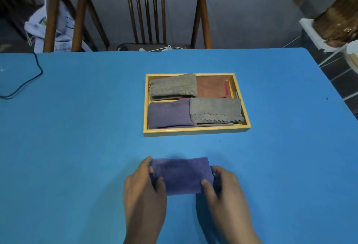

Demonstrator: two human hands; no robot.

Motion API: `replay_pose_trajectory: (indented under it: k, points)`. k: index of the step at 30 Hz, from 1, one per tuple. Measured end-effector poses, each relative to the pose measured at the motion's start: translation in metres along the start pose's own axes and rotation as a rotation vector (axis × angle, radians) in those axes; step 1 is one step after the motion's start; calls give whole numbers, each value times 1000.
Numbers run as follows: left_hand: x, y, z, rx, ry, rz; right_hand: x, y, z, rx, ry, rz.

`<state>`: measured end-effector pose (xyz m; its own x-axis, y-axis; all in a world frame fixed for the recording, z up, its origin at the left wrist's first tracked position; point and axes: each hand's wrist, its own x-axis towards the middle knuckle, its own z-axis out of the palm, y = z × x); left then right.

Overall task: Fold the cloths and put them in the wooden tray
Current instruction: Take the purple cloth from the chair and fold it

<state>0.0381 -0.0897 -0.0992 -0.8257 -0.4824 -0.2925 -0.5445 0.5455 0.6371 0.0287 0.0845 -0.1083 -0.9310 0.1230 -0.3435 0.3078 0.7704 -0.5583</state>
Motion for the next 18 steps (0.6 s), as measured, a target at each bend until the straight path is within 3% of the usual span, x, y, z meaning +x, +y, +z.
replay_pose_trajectory:
  k: [3, 8, 12, 14, 18]
  points:
    - [0, -6, 7, 63, -4, -33, 6, -7, 0, -4, -52, 73]
    - [8, -4, 6, -227, -27, -288, 17, -10, -6, 260, -164, 197]
    - [17, 18, 2, -405, -202, -436, 26, -12, -29, 420, -228, 211]
    - [19, 38, -7, -459, -211, -402, 32, -18, -53, 485, -246, 194]
    - [55, 110, -24, -528, -222, -128, 85, -47, -112, 568, -116, 23]
